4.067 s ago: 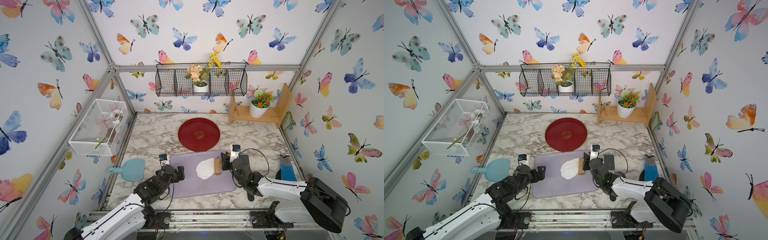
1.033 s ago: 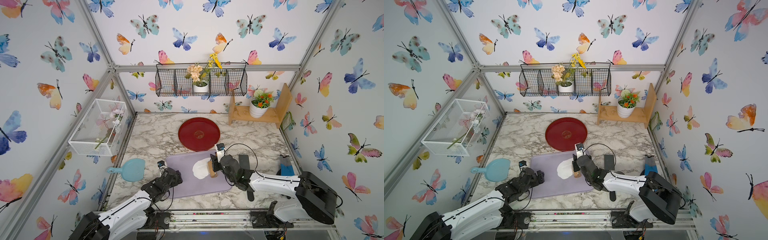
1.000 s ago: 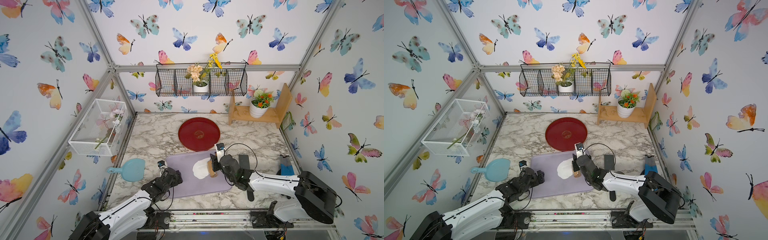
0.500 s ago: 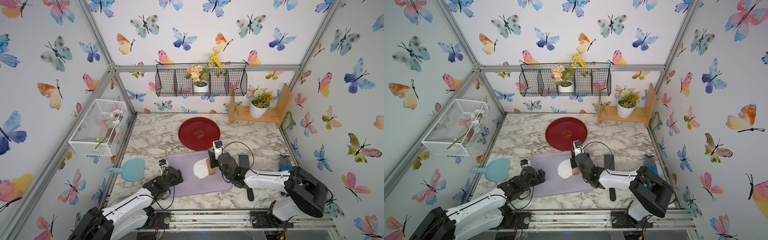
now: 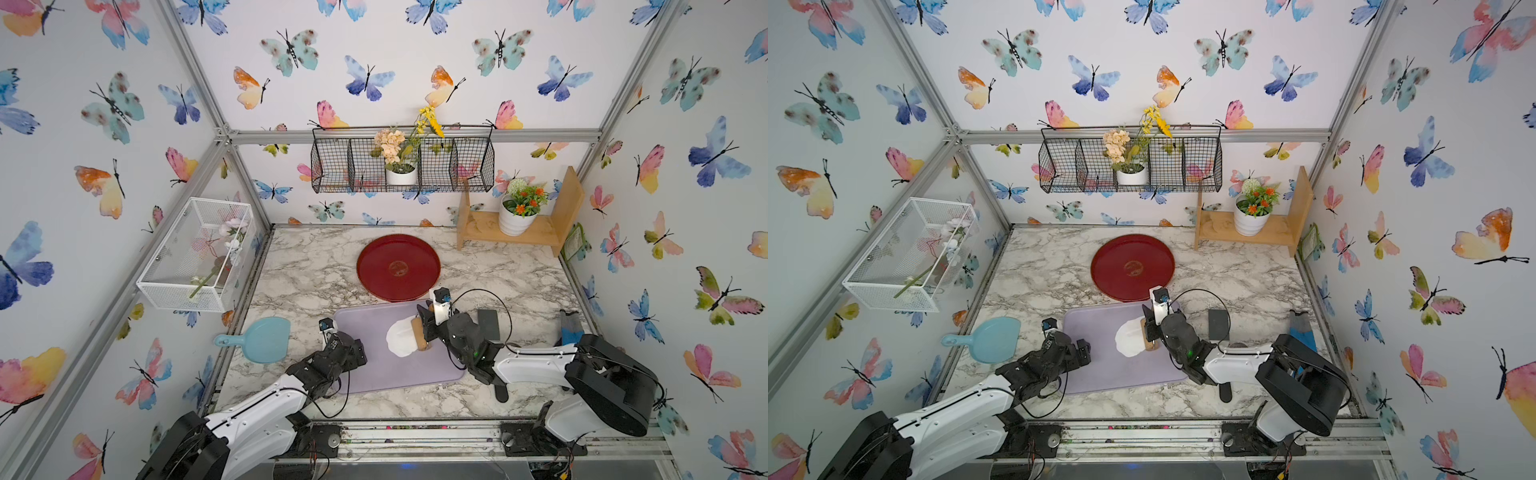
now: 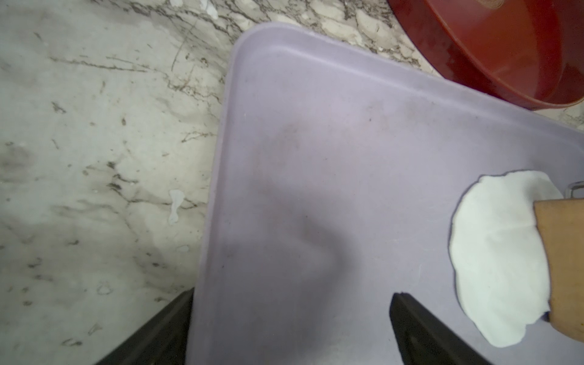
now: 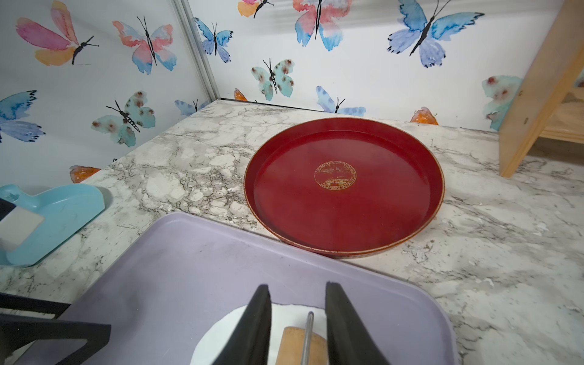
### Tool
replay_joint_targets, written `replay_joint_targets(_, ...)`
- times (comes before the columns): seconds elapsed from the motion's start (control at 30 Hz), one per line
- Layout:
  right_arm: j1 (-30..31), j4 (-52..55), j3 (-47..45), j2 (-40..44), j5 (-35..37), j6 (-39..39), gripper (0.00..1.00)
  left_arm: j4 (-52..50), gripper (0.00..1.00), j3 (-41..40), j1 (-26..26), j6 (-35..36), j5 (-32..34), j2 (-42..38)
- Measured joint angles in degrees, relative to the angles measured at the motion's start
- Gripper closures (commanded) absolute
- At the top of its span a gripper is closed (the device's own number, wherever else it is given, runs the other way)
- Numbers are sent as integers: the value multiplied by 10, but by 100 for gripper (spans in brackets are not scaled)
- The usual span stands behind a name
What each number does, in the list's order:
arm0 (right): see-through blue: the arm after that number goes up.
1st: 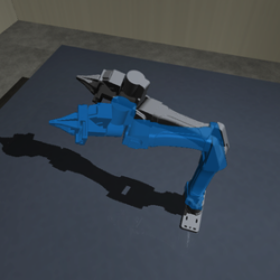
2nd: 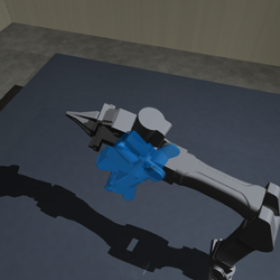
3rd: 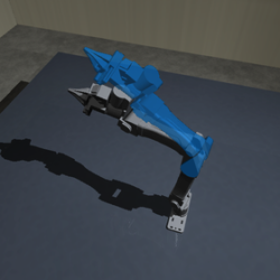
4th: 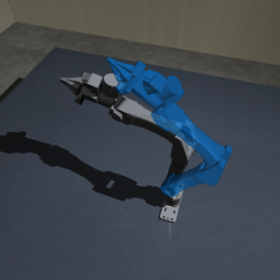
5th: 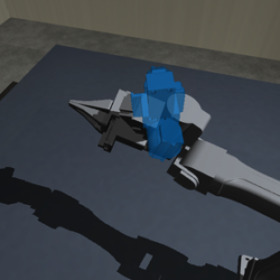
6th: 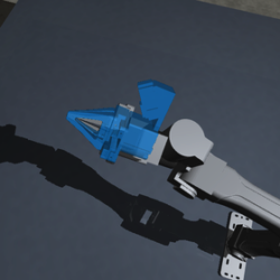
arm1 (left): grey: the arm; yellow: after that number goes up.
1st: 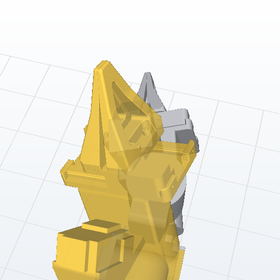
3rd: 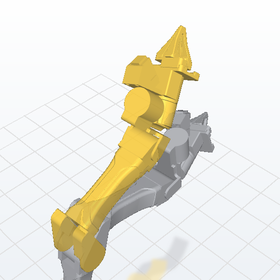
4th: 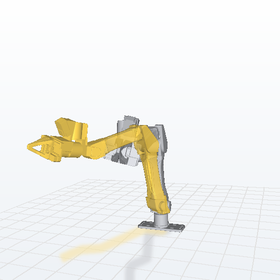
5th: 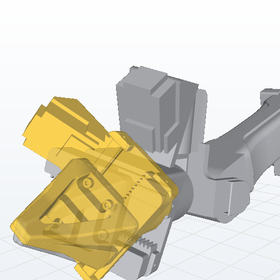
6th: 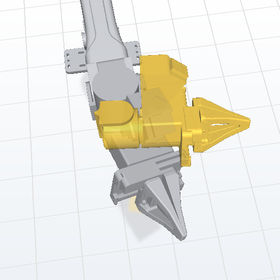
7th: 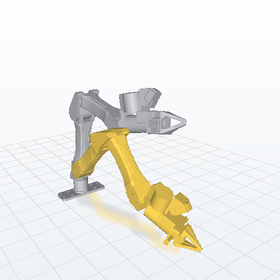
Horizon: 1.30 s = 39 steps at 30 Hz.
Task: Roll out the dumpling wrappers from the dough
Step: Flatten out the dough on the work surface.
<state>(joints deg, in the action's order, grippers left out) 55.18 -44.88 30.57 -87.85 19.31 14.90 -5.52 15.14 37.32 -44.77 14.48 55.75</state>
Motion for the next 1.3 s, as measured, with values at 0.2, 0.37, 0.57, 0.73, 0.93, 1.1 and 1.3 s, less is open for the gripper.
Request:
replay_joint_targets(0.2, 2, 22, 22, -9, -7, -19, 98, -1, 1, 2, -2, 0, -1, 2)
replay_joint_targets(0.37, 3, 41, 35, -13, -22, -37, 98, -2, 1, 2, -2, 3, -2, 2)
replay_joint_targets(0.57, 3, 39, 36, -16, -45, -58, 98, -3, 1, 2, -5, 5, -5, 0)
replay_joint_targets(0.73, 3, 37, 38, -20, -65, -80, 98, -5, 1, 2, -6, 7, -6, -1)
replay_joint_targets(0.93, 3, 49, 51, -24, -69, -89, 98, -6, 1, 2, -6, 9, -7, -1)
replay_joint_targets(1.1, 9, 84, 65, -9, -38, -69, 98, -10, 1, 5, -9, 9, -11, -1)
replay_joint_targets(1.3, 13, 159, 98, 5, -22, -68, 98, -48, 1, 30, -11, 18, -16, -15)
